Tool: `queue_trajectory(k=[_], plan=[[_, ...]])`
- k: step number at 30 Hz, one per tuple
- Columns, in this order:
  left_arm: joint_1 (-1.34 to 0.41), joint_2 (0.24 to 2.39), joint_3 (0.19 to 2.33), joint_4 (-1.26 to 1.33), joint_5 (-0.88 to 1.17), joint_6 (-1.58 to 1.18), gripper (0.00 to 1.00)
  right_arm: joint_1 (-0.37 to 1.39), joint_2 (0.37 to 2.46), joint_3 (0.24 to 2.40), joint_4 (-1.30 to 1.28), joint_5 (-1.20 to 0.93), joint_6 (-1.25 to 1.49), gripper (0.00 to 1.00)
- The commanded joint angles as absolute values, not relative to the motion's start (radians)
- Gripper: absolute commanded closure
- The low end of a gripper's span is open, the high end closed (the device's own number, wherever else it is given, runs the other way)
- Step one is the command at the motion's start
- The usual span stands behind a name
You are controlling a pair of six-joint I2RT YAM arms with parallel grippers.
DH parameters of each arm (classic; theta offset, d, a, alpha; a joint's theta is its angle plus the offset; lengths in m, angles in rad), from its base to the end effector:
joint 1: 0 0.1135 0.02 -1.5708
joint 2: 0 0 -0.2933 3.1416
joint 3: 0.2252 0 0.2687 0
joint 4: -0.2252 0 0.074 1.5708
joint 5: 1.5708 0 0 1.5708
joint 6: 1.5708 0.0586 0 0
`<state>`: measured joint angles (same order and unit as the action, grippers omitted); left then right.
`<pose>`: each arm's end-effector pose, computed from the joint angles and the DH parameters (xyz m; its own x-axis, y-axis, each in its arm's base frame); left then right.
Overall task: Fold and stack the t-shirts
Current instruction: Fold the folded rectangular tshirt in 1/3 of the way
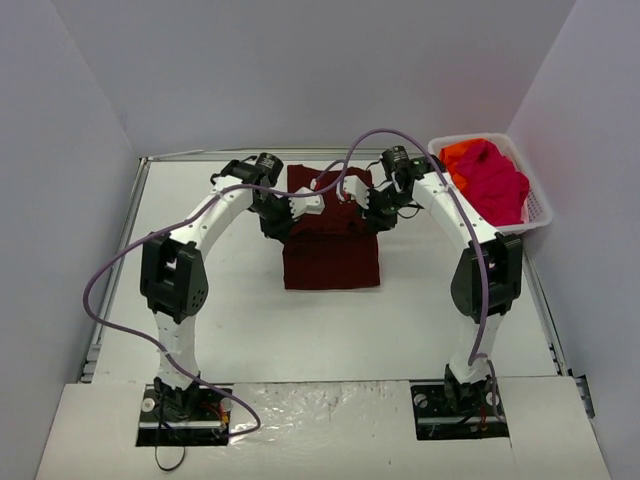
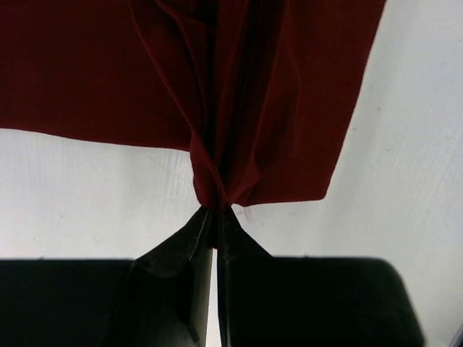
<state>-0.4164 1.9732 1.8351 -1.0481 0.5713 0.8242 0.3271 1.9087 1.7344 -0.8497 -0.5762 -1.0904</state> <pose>0.3976 -0.2105 0.2925 -0.1898 0.7591 -0.6227 0.9793 0.1915 -0.0650 0.4155 0.1747 0.2987 0.1030 -0.7503 -0.6530 -0.9658 0.0815 -0.2460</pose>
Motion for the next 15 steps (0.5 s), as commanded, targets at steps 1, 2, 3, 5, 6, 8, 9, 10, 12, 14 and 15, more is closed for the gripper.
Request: queue_trajectory(k=[1,2,3,5,6,8,9,10,12,14,15], plan=[[-0.416,1.979,1.902,-1.012,0.555,0.851,0.98,0.307,1.951,1.775,-0.865,-0.537,-1.075,1.00],[-0.414,1.994,1.910,-1.008,0.554,0.848,0.98,0.304,1.966,1.776,-0.864,-0.537,-1.078,1.00],[-0.414,2.002,1.927,-1.005,0.552,0.848,0.98,0.298,1.974,1.778,-0.864,-0.537,-1.081,1.00],[-0.414,2.028,1.943,-0.996,0.546,0.848,0.98,0.293,1.993,1.781,-0.862,-0.538,-1.086,1.00],[-0.414,2.037,1.962,-0.991,0.545,0.850,0.98,0.287,1.999,1.784,-0.861,-0.538,-1.088,1.00],[-0.413,2.063,1.991,-0.989,0.537,0.850,0.98,0.279,2.020,1.792,-0.858,-0.545,-1.089,1.00],[-0.413,2.071,1.999,-0.985,0.534,0.847,0.98,0.278,2.026,1.796,-0.856,-0.545,-1.091,1.00],[-0.413,2.077,2.003,-0.980,0.532,0.844,0.98,0.276,2.032,1.799,-0.854,-0.546,-1.091,1.00],[-0.413,2.091,2.011,-0.971,0.523,0.842,0.98,0.270,2.052,1.807,-0.839,-0.552,-1.086,1.00],[-0.413,2.097,2.008,-0.953,0.515,0.827,0.98,0.261,2.074,1.812,-0.824,-0.558,-1.078,1.00],[-0.413,2.097,2.006,-0.940,0.514,0.827,0.98,0.259,2.080,1.813,-0.818,-0.560,-1.071,1.00]])
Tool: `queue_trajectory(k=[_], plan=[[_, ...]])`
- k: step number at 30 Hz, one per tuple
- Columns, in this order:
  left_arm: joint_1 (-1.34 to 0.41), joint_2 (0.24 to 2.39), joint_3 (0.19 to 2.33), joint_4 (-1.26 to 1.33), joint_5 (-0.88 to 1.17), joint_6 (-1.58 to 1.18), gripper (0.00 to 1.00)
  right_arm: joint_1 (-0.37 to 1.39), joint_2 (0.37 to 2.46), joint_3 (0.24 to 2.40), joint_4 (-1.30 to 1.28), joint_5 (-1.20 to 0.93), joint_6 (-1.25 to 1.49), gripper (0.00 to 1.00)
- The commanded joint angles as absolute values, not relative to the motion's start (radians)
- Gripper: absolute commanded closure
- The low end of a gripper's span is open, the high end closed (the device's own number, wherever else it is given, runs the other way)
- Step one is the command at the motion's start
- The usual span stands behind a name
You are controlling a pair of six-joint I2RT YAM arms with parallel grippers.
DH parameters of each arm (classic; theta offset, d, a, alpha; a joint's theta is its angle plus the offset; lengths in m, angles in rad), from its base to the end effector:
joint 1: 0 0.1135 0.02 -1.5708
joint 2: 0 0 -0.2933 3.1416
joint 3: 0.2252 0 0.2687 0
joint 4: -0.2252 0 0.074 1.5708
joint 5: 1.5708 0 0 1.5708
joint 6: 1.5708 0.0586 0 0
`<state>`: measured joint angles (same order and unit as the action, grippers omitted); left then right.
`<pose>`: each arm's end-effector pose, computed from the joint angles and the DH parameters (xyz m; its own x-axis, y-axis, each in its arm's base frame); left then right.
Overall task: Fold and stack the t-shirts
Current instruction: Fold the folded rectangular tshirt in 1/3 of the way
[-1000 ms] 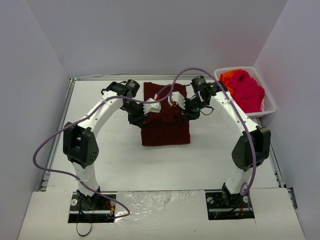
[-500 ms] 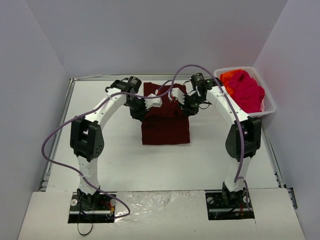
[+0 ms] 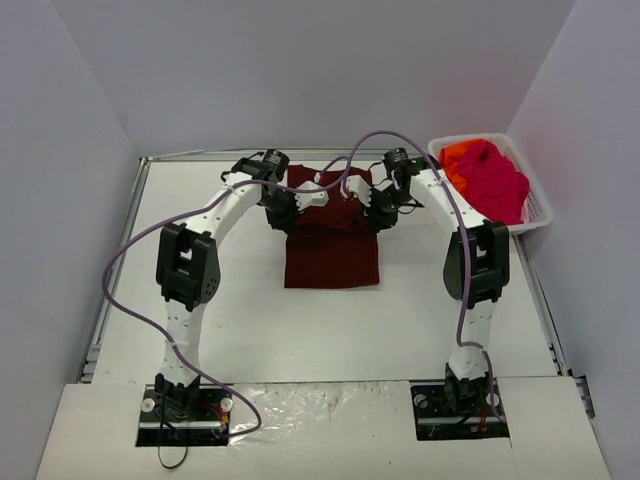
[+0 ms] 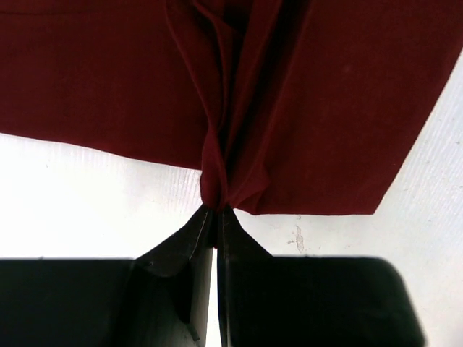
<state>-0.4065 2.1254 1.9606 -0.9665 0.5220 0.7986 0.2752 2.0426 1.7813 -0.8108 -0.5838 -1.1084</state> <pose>0.4438 -0.2229 0.2661 -0.1948 0.7599 -0.6201 0.9706 0.2406 -0.0100 0.4537 0.1617 0.2571 0.0530 -0.7610 -0.6466 -0.9707 0.1127 -0.2121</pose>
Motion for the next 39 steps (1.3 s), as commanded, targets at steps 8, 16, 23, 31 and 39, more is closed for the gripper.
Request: queue_trajectory(k=[8,16,23,31,39], plan=[[-0.411,2.126,1.985,-0.835,0.424,0.784,0.96,0.247,2.172,1.859,-0.770,-0.577,-1.042,0.98],[-0.408,2.236,2.026,-0.704,0.371,0.744,0.72,0.244,2.316,2.031,-0.709,-0.503,-0.956,0.59],[-0.405,2.215,2.119,-0.649,0.253,0.706,0.67,0.244,2.300,2.141,-0.678,-0.428,-0.868,0.52],[-0.399,1.864,1.710,-0.479,0.131,0.620,0.66,0.252,1.991,1.881,-0.384,-0.361,-0.692,0.47],[-0.391,1.498,1.309,-0.468,0.251,0.557,0.66,0.250,1.632,1.461,-0.373,-0.463,-0.673,0.41]])
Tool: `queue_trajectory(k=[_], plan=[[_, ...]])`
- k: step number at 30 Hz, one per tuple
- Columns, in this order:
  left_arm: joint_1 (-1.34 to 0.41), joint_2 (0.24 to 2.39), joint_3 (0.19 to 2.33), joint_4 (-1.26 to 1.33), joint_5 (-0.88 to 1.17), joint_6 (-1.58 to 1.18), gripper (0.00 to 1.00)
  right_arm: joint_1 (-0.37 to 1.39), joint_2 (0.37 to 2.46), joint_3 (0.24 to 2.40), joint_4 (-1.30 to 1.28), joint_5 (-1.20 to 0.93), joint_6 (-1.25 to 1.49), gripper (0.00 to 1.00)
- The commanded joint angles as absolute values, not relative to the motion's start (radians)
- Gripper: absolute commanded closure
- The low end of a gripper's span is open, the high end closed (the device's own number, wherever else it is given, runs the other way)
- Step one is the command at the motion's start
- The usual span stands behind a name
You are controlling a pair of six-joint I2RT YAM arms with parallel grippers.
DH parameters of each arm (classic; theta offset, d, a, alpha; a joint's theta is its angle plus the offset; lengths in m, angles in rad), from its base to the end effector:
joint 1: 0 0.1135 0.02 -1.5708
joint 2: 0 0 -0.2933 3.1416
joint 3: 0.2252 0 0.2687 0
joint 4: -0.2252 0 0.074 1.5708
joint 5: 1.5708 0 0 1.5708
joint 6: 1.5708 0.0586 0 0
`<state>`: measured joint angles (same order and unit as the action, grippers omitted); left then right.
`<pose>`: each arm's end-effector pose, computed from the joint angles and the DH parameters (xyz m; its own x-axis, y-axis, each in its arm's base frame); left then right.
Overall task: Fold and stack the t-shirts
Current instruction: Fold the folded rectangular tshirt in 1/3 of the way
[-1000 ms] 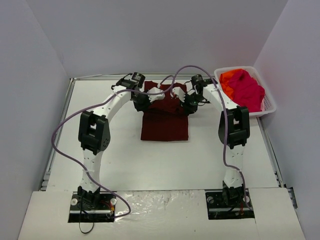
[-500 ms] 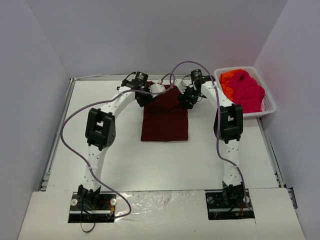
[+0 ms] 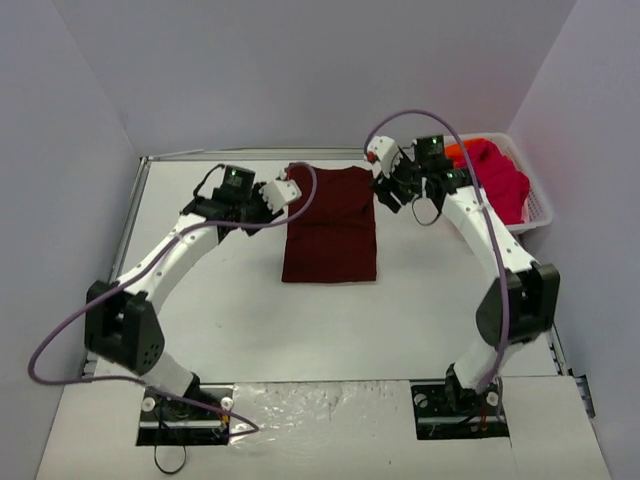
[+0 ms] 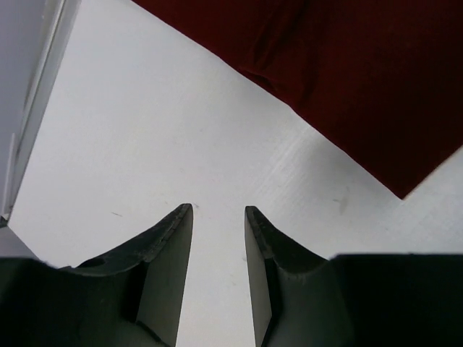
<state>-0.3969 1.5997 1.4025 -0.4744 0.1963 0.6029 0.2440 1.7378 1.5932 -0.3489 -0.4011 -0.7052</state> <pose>0.3645 -0.1652 0.3324 -0.1779 0.6776 -0.7136 0.7537 0.5601 0.3439 0.4304 0.1307 0.3637 0.0104 -0.6124 -0.7905 -0.7214 0.5429 -0.4300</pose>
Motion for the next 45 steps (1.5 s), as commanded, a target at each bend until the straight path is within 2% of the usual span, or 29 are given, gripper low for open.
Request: queue_trajectory(k=[1,7,9,12,15,17,18,21,32,45], plan=[[-0.390,1.467,1.267,-0.445,0.265,0.554,0.66,0.250,1.597,1.418,-0.380,-0.513,-0.678,0.41],[-0.396,1.293,1.020,-0.370,0.397,0.506,0.67,0.249,1.344,1.104,-0.411,-0.658,-0.704,0.35],[-0.416,1.249,0.935,-0.325,0.405,0.499,0.67,0.244,1.261,1.034,-0.411,-0.679,-0.730,0.26],[-0.468,1.238,0.878,-0.247,0.385,0.506,0.67,0.236,1.215,0.960,-0.411,-0.690,-0.755,0.20],[-0.517,1.284,0.854,-0.203,0.327,0.528,0.67,0.236,1.247,0.962,-0.411,-0.681,-0.761,0.20],[-0.554,1.310,0.859,-0.178,0.281,0.528,0.68,0.236,1.288,0.985,-0.408,-0.686,-0.765,0.27],[-0.557,1.331,0.864,-0.175,0.281,0.520,0.69,0.236,1.348,1.023,-0.408,-0.690,-0.762,0.50],[-0.554,1.359,0.874,-0.157,0.262,0.503,0.71,0.239,1.489,1.122,-0.408,-0.698,-0.724,0.98],[-0.488,1.330,0.864,-0.190,0.253,0.494,0.72,0.311,1.762,1.249,-0.439,-0.692,-0.742,1.00],[-0.442,1.299,0.865,-0.248,0.272,0.512,0.72,0.339,1.968,1.192,-0.433,-0.609,-0.793,1.00]])
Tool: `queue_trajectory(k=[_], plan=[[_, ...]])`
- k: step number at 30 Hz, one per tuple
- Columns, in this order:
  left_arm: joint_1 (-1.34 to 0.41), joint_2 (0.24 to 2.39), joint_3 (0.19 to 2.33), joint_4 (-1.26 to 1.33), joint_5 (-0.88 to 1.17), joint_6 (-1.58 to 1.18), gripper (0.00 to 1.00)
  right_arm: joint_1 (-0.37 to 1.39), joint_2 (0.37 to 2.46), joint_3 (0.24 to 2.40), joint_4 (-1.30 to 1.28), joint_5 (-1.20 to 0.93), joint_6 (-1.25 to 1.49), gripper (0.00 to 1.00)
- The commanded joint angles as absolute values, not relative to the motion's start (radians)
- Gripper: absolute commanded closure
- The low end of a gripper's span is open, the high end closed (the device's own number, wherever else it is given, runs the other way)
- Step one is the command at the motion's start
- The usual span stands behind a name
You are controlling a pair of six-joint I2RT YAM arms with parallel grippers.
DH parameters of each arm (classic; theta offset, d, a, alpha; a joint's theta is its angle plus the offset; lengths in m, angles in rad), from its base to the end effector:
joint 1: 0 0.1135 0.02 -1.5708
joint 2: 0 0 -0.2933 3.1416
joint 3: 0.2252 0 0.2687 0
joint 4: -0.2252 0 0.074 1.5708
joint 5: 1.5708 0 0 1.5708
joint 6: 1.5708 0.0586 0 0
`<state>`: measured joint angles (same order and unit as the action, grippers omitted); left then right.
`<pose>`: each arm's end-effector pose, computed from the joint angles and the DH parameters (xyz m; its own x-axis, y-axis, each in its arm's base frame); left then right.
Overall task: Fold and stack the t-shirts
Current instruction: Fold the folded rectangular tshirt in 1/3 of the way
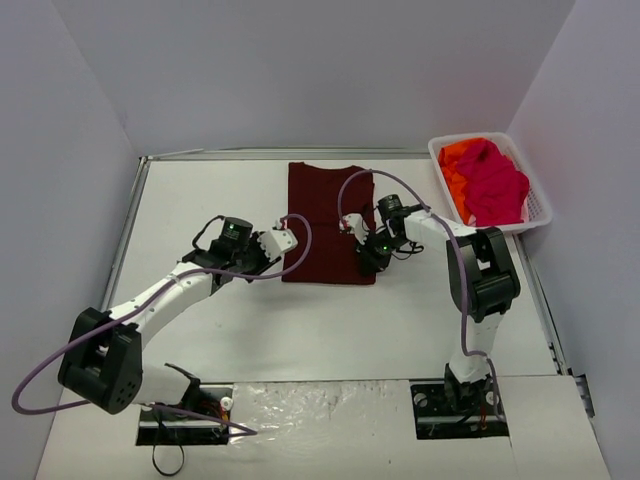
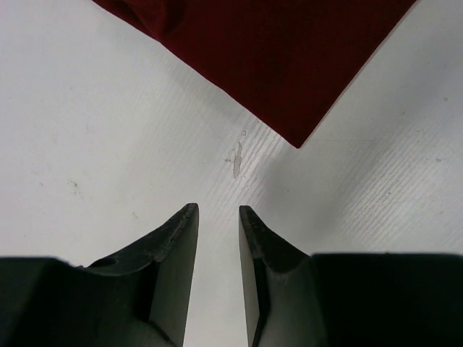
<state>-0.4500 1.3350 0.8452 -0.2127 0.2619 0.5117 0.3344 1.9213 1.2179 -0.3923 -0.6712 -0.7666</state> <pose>0.2730 -0.1487 0.2440 -0.2144 0.6288 -0.7474 0.8064 0.5458 0.2279 0.3792 0.1703 0.1587 -0.2403 -0.6586 -0.7131 -0.9614 0.2631 0.0810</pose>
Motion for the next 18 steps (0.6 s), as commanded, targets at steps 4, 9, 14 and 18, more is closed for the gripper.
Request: queue_trajectory(k=[4,9,14,18], plan=[[-0.439,1.298,0.873,-0.261,0.288,0.515,0.72,0.345,1.964,1.184,-0.434,-0.617,-0.790,1.00],[-0.439,1.296,0.899,-0.276,0.298,0.515,0.72,0.359,1.853,1.230,-0.466,-0.632,-0.758,0.98],[-0.439,1.272,0.917,-0.296,0.298,0.526,0.71,0.360,1.711,1.374,-0.621,-0.689,-0.752,0.82],[-0.439,1.276,0.940,-0.325,0.298,0.522,0.71,0.357,1.666,1.514,-0.823,-0.739,-0.767,0.55]])
